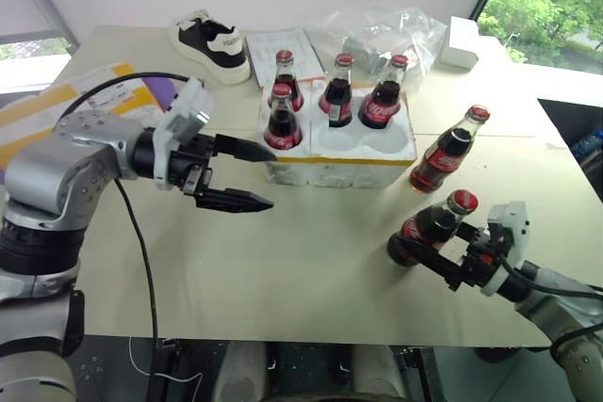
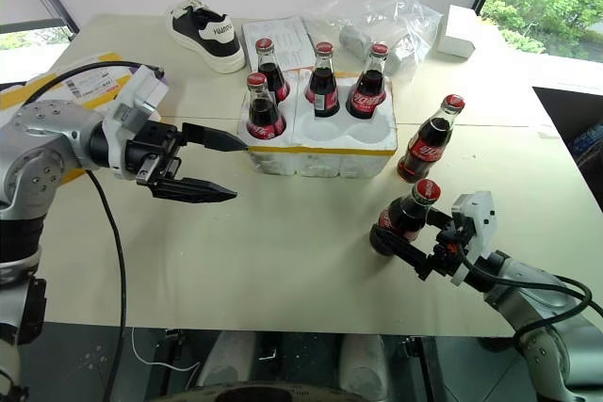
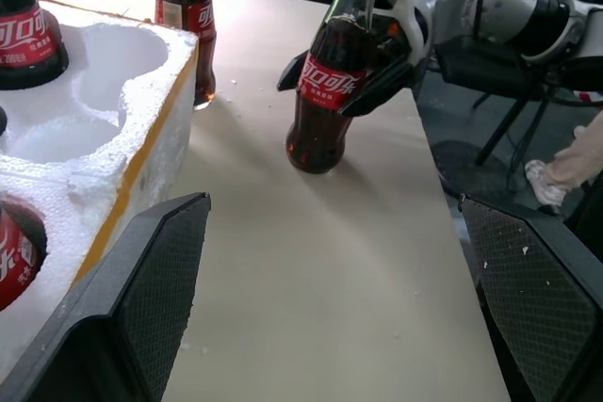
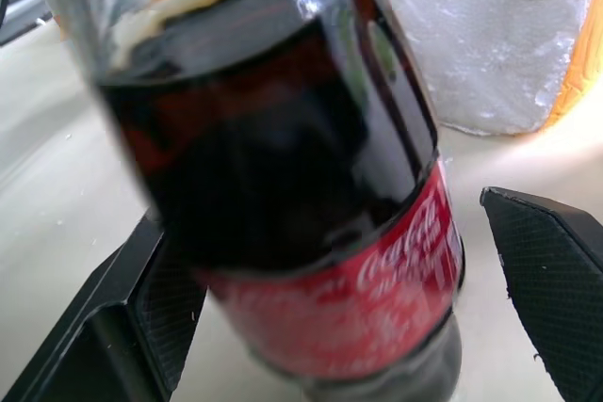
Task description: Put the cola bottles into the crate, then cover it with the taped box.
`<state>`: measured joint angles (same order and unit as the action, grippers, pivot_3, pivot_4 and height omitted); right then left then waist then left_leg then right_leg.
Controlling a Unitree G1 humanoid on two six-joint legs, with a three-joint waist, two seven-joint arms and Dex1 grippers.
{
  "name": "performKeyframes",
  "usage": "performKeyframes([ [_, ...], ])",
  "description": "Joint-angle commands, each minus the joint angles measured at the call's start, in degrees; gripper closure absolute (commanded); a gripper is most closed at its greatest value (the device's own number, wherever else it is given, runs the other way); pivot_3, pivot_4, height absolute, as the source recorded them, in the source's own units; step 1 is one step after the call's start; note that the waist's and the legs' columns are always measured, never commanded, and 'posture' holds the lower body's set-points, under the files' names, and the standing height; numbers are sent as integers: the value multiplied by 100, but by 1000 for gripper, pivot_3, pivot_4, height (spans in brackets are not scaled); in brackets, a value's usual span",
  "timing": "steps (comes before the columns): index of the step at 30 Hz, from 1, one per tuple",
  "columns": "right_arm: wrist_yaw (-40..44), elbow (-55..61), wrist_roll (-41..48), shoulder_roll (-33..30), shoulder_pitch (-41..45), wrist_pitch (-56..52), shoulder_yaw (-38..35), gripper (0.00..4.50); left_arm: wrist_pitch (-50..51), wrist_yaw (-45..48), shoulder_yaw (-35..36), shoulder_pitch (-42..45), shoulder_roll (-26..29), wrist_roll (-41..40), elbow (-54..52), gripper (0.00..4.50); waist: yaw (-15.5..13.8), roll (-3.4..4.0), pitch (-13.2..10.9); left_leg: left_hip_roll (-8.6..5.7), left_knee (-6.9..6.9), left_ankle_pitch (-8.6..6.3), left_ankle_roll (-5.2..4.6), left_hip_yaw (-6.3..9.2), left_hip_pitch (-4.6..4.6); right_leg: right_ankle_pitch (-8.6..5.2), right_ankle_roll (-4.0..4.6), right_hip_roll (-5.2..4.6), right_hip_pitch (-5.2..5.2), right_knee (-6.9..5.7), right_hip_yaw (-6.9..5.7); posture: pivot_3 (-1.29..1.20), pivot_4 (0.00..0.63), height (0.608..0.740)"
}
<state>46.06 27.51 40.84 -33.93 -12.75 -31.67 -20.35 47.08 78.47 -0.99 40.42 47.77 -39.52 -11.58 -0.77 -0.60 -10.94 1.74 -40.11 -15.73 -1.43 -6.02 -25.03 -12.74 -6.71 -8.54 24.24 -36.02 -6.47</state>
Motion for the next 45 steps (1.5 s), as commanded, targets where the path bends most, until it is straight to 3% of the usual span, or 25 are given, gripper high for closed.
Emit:
performKeyframes([
  [1, 26, 100, 224, 21, 70, 100, -107, 809, 7, -37, 62, 62, 22, -147, -187, 0, -1, 0, 0, 0, 0, 0, 0, 0, 0, 0, 0, 0, 0, 0, 0, 0, 150, 740],
  [3, 18, 211, 347, -49, 96, 31, -190, 1657, 4, -36, 62, 58, 33, -155, -185, 0, -1, 0, 0, 0, 0, 0, 0, -1, 0, 0, 0, -1, -1, 0, 0, 0, 150, 740],
  [9, -151, 368, 1324, -558, 864, -399, -770, 1661, -7, -80, 84, 39, 63, -165, -178, 0, 17, 7, -5, 0, 0, -1, -1, -4, 0, 1, 0, -1, 3, 0, 2, 0, 150, 740],
  [13, -393, 178, 2139, -994, 2147, -788, -779, 1661, -26, -149, 130, 30, 72, -170, -159, 0, 24, 10, -6, 3, 2, -3, -5, -6, 0, 1, 1, 3, 10, -5, 6, 0, 150, 740],
  [15, -527, -137, 2196, -1050, 3012, -927, -452, 1661, -76, -172, 146, 24, 74, -149, -109, 0, 14, 10, -6, 5, 7, -2, -4, -5, 0, 0, 2, 7, 13, -5, 6, 0, 150, 740],
  [19, -788, -1004, 1403, -736, 4488, -870, 528, 1661, -166, -235, 169, 0, 61, -122, -67, 0, 22, 9, -6, 4, 4, 8, 12, -11, -1, 1, 1, 7, 13, -4, 6, 0, 150, 740],
  [23, -770, -1986, 324, -308, 5304, -455, 1396, 1661, -180, -349, 240, -77, 75, -177, -163, 0, 1, 9, -6, 2, 2, 9, 13, -15, -8, 1, 1, 5, 15, -5, 5, 0, 150, 740],
  [33, -370, -3443, -906, 457, 5842, 246, 2044, 1661, -105, -643, 522, -390, 198, -368, -464, 0, 35, 9, -7, 0, 3, 11, 13, -31, -34, 1, -2, 7, 33, -5, 0, 0, 150, 740],
  [45, 83, -3416, -1122, 795, 5926, 16, 2201, 1661, -159, -784, 450, -314, 159, -394, -401, 0, 174, 7, -6, 3, 6, 12, 17, -30, -29, 1, -1, 10, 32, -7, 1, 0, 150, 740],
])
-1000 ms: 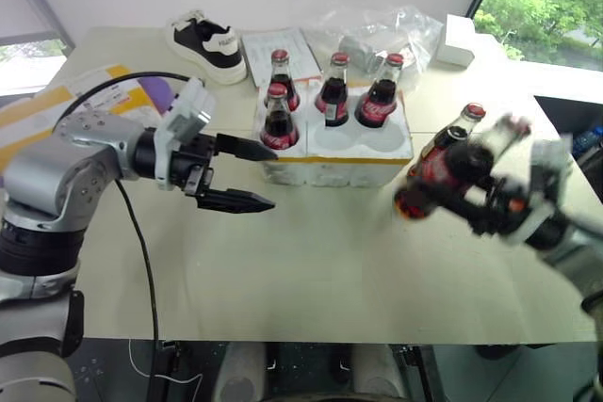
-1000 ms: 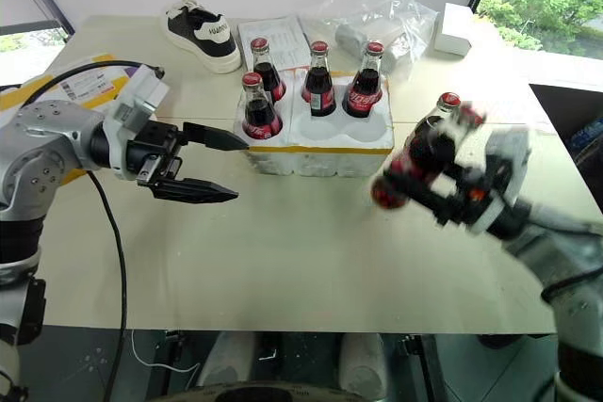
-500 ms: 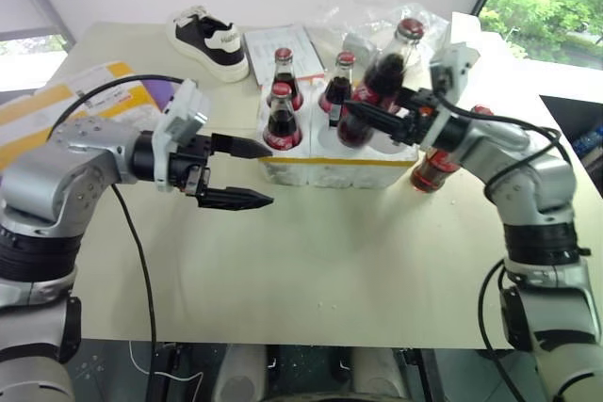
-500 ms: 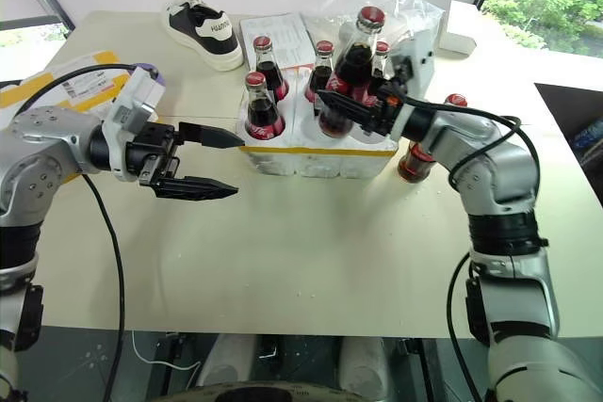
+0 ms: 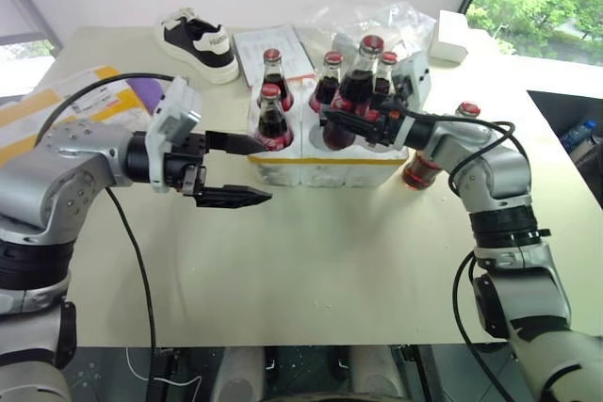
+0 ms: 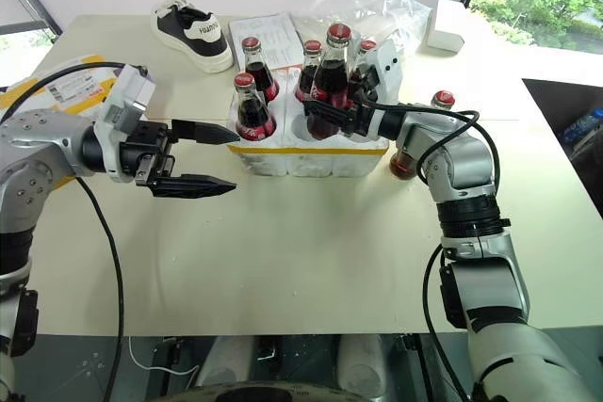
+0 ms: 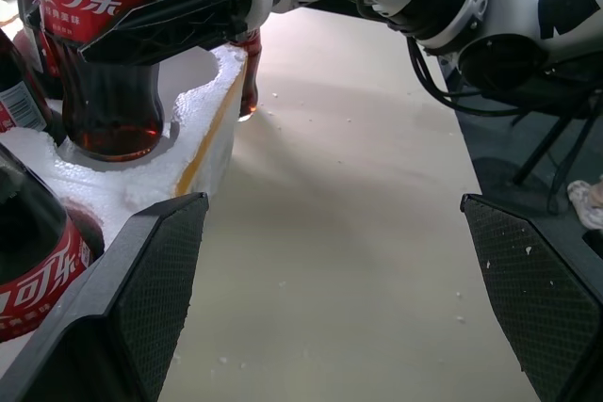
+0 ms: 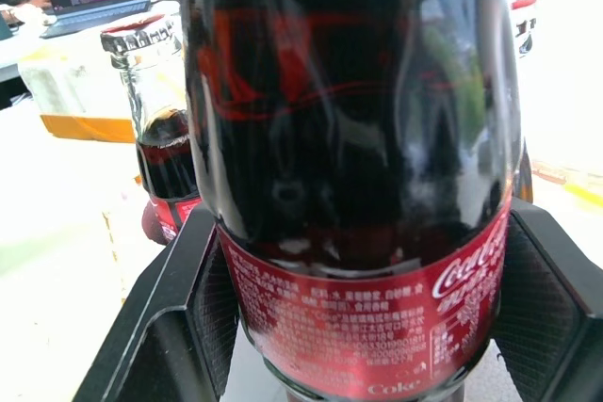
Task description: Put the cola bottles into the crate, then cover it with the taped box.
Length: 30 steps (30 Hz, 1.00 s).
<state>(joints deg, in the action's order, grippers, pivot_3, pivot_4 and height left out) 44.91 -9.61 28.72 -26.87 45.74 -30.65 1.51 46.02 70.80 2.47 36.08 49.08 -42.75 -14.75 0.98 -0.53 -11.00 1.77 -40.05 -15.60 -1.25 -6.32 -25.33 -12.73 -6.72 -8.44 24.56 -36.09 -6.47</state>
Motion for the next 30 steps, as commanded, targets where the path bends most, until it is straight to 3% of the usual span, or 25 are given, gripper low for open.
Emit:
performKeyframes([
  [1, 216, 331, 88, 97, 63, -107, 24, 1661, -56, -18, 96, 138, 17, -68, -70, 0, 0, 0, 0, 1, 1, 1, 1, 0, 0, 0, 0, 1, 0, 0, 0, 0, 150, 740],
  [13, 133, -287, -663, 396, 3, 117, 351, 1661, -159, 8, 24, 217, -89, 15, 46, 0, -7, 1, -1, 0, 1, 1, 3, -1, -1, 0, 0, 1, 1, 0, 0, 0, 150, 740],
  [16, 78, -499, -852, 396, 10, 158, 362, 171, -219, -56, 55, 233, -102, 78, 108, 0, 1, -1, 1, 1, -2, 3, 5, -2, 6, 0, 0, 1, -4, 1, 1, 0, 150, 740],
  [19, 64, -372, -885, 318, -78, 142, 274, 28, -230, -124, 136, 220, -99, 70, 154, 0, -6, -1, 3, 1, -1, 4, 7, 1, 12, 0, 1, 1, -7, 1, 1, 0, 150, 740],
  [24, 14, 534, -558, 23, -394, -270, -137, 28, -247, -160, 161, 183, -81, 33, 163, 0, -59, -1, 3, 0, -1, 4, 7, 3, 9, 0, 1, -3, -8, 0, 0, 0, 150, 740],
  [30, -239, 2604, 428, -663, -1164, -1538, -1068, 28, -317, -171, 91, 222, -112, 97, 241, 0, -59, 0, 2, 0, 2, 3, 6, 7, 0, 0, 1, -2, -3, 1, -2, 0, 150, 740],
])
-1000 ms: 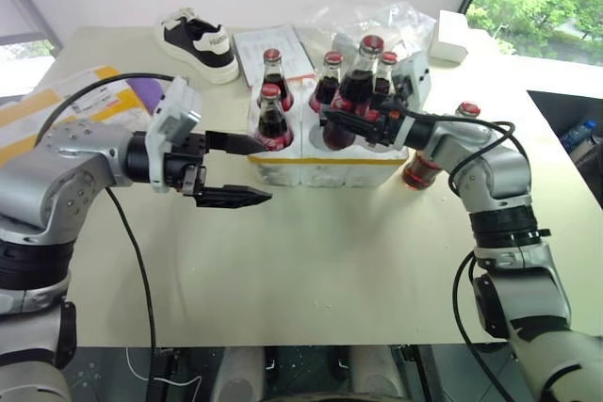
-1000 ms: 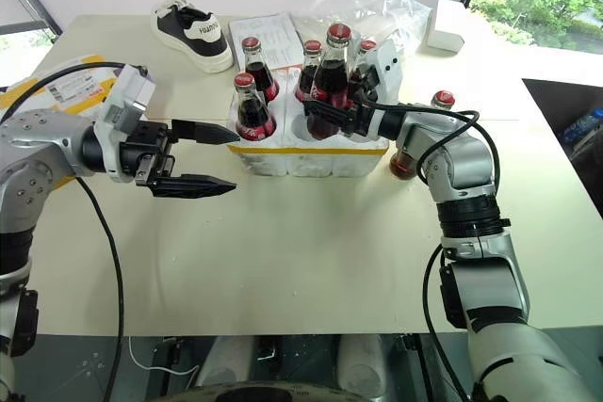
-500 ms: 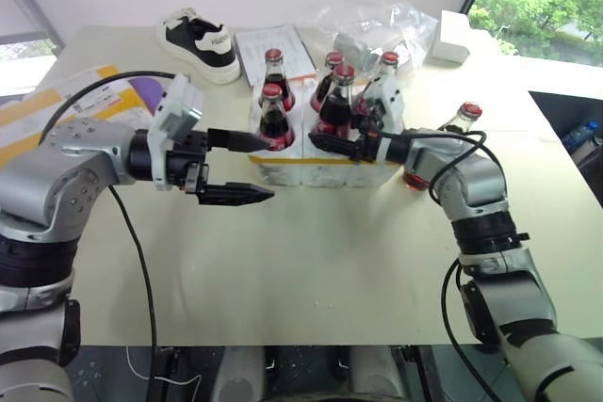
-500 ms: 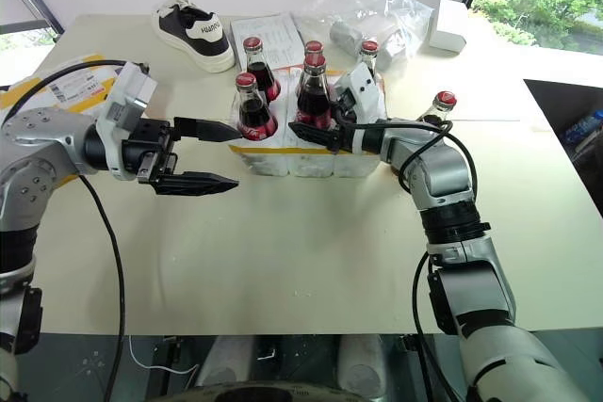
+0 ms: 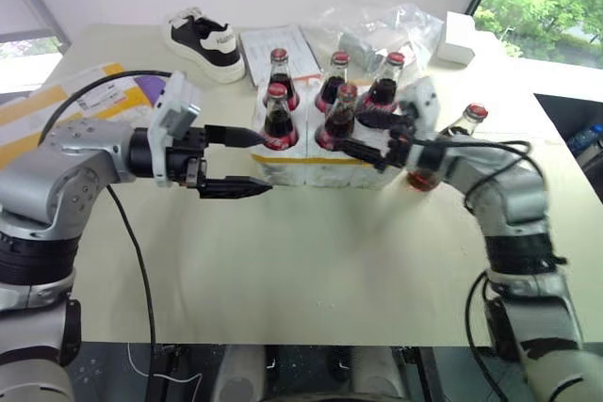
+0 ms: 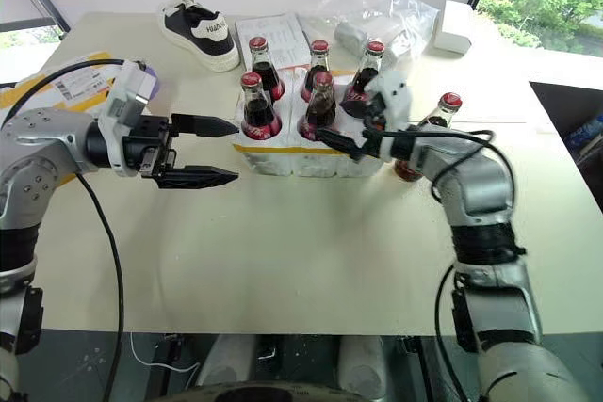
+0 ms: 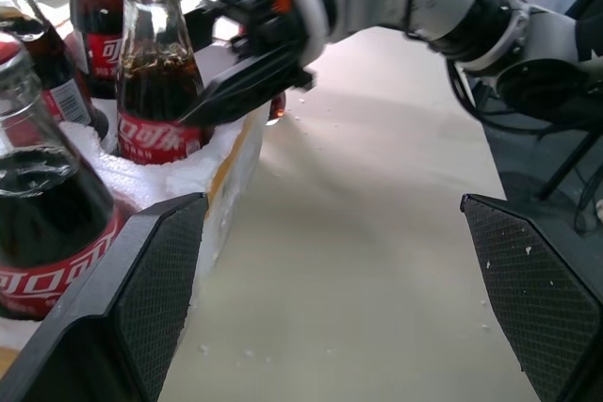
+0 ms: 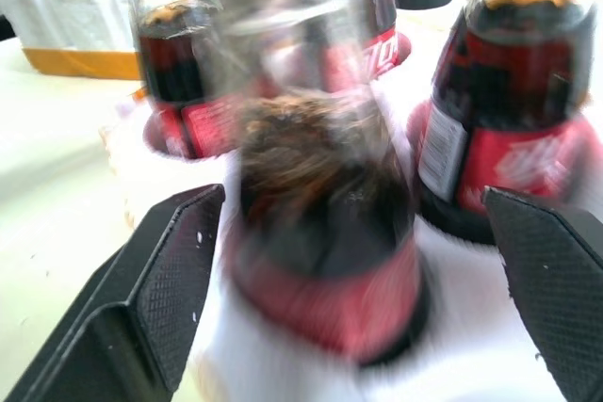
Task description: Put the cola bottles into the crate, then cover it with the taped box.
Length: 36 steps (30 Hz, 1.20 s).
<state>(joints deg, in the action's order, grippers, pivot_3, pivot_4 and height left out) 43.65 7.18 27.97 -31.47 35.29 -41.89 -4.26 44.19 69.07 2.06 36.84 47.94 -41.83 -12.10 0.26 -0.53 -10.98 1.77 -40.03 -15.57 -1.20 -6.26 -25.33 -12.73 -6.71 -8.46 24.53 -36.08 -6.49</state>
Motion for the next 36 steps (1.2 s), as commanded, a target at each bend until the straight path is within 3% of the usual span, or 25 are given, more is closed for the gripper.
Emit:
performKeyframes([
  [1, -215, 1270, 689, -322, -322, -679, -713, 28, -162, 12, 113, 165, -5, 27, 19, 0, 23, 0, 0, 0, 0, 0, 0, -1, 1, 0, 0, 1, 0, 0, 0, 0, 150, 740],
  [9, -1041, 3297, 2036, -679, -2487, -2087, -2542, 28, -461, 63, -128, 397, -190, 331, 381, 0, -84, -2, 1, 0, -2, -3, -4, 5, 4, 0, 0, -2, 0, 9, 2, 0, 150, 740],
  [15, -1767, 3373, 1616, -557, -3461, -1780, -3010, 28, -598, 169, -246, 604, -332, 499, 608, 0, -103, -4, 2, -3, -4, -21, -34, 12, 5, 1, 1, -7, -3, 8, 2, 0, 150, 740],
  [24, -2402, 2399, 743, -174, -3199, -666, -2563, 28, -572, 163, -245, 672, -401, 531, 586, 0, -89, -3, 2, -3, -4, -5, -9, 10, 6, 0, 1, -4, -2, 6, 3, 0, 150, 740],
  [36, -2208, 1041, 405, -99, -2422, 84, -2014, 28, -495, 83, -166, 685, -299, 538, 506, 0, -90, -2, 2, -3, -4, -5, -8, 11, 6, 0, 0, -3, -1, 6, 3, 0, 150, 740],
])
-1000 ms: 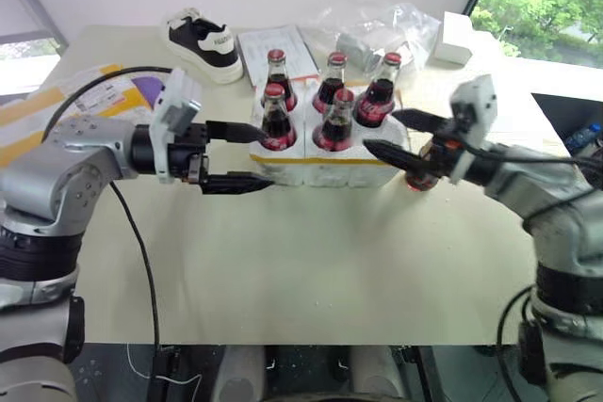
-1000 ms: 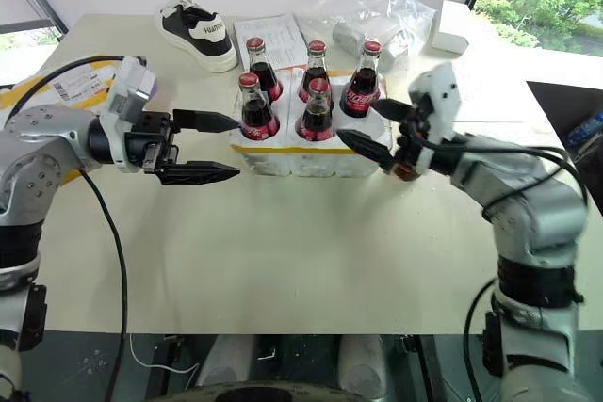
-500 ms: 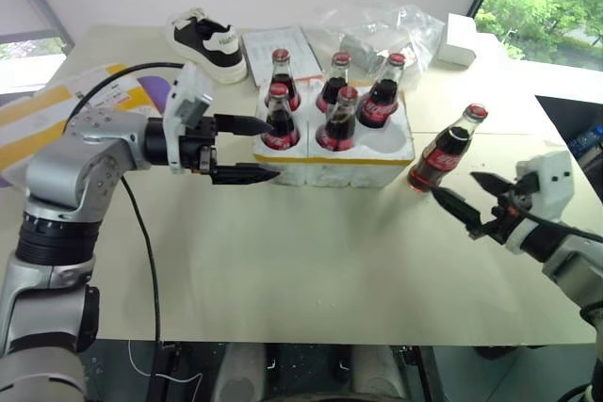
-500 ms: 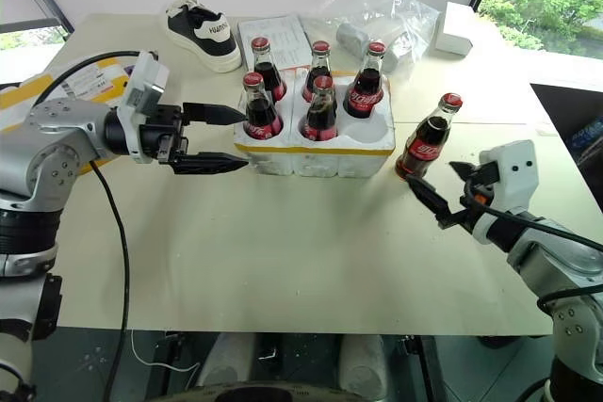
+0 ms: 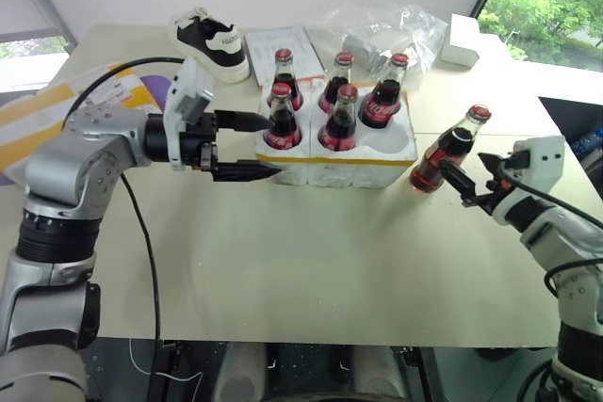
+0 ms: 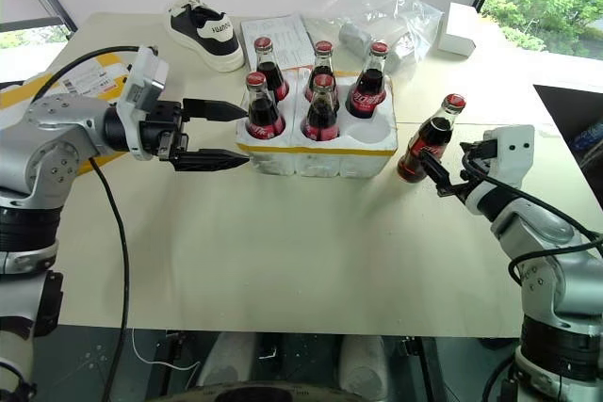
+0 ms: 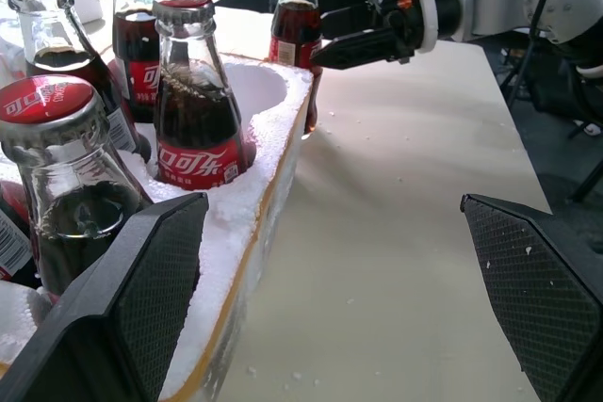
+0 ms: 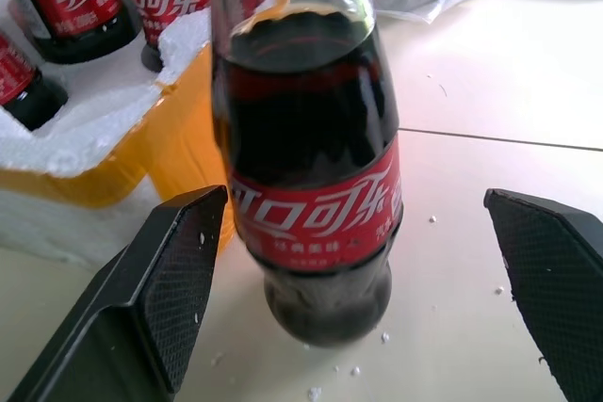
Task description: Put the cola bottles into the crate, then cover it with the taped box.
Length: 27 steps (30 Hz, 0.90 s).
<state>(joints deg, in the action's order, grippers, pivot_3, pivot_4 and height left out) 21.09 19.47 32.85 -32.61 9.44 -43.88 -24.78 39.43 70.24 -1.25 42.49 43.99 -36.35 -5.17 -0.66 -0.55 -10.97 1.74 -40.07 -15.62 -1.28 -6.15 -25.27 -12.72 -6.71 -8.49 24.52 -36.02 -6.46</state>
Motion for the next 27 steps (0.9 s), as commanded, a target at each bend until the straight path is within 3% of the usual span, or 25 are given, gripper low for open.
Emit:
performKeyframes([
  [1, 56, -306, -124, 31, 219, 348, 88, 28, -17, -41, 164, 112, 102, -10, -199, 0, 2, 0, 0, 0, 0, 0, 0, 0, 0, 0, 0, 0, 0, 0, 0, 0, 150, 740],
  [12, 153, -1341, -277, 363, 869, 878, 490, 28, 11, -60, 207, 85, 184, -42, -256, 0, 6, 0, 0, 0, 0, 1, 1, -2, 0, 0, 0, 0, 0, -1, 0, 0, 150, 740],
  [16, 276, -1274, -233, 362, 873, 935, 520, 1711, 22, -83, 196, 78, 173, -43, -282, 0, 7, 0, 0, 0, 0, 1, 2, -4, 0, 0, 0, 0, 0, -1, 0, 0, 150, 740],
  [20, 376, -1041, -188, 146, 928, 977, 357, 1673, 27, -94, 209, 57, 177, -51, -287, 0, 14, 4, -2, 0, 0, 1, 2, -3, 0, 0, 0, 1, 1, -1, 0, 0, 150, 740],
  [27, 495, -944, 306, -343, 2134, 782, 102, 1673, 35, -143, 229, 9, 161, -65, -324, 0, 52, 30, -18, 0, 0, 2, 2, -6, -2, 0, 0, -1, 7, -3, 2, 0, 150, 740],
])
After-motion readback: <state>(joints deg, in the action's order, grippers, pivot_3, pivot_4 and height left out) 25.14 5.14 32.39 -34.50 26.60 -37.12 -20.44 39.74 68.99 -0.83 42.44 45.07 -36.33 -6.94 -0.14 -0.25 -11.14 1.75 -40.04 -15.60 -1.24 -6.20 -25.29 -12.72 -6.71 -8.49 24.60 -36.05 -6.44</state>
